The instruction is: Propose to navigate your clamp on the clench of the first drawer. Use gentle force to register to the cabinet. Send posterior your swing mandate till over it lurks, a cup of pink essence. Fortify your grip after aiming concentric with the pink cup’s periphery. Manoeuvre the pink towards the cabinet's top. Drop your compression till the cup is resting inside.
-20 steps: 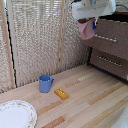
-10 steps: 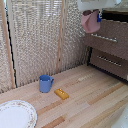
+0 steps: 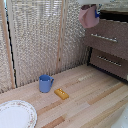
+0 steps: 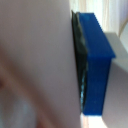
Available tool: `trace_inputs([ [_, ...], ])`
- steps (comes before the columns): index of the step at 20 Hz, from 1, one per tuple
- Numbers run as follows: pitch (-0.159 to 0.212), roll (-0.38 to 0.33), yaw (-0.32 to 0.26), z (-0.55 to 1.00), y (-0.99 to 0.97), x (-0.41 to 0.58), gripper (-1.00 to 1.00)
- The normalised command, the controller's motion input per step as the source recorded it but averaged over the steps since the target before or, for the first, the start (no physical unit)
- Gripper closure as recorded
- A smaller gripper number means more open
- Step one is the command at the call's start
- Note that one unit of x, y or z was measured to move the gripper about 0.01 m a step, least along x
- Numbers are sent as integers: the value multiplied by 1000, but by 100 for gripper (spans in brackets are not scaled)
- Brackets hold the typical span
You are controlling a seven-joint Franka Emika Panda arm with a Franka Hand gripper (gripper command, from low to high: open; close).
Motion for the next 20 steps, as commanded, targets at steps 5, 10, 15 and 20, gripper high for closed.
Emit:
trace_inputs([
  [5, 42, -17, -121, 950, -407, 632, 100],
  [10, 69, -5, -124, 944, -479, 574, 100],
  [15, 129, 62, -67, 787, -754, 161, 100],
  [20, 134, 107, -29, 666, -875, -24, 100],
])
